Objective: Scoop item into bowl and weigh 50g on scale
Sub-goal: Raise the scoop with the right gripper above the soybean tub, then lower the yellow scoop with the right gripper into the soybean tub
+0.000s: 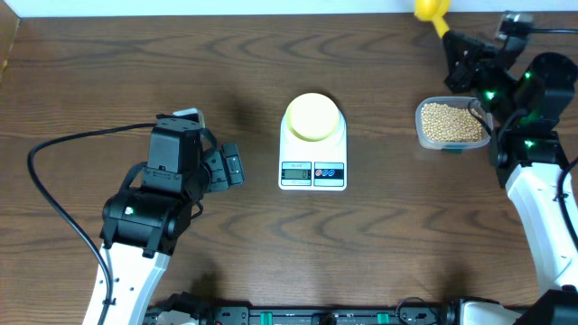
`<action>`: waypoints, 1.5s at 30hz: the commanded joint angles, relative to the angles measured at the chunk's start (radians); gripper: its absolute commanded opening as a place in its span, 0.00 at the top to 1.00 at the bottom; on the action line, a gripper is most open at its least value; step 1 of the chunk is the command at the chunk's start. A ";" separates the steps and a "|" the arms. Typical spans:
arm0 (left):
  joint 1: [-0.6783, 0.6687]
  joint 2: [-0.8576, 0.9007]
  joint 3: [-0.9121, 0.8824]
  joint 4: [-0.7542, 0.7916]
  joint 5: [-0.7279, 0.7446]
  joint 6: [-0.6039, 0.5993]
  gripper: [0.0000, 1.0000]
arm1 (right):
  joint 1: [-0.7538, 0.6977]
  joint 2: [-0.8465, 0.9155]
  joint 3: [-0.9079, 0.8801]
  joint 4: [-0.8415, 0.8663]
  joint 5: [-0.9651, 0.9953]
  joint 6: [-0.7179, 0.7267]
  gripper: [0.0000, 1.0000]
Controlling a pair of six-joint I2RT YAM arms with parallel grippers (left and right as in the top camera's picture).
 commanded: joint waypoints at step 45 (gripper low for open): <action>-0.058 0.122 -0.002 0.156 0.359 0.385 0.01 | -0.048 -0.095 0.008 -0.228 -0.016 0.107 0.99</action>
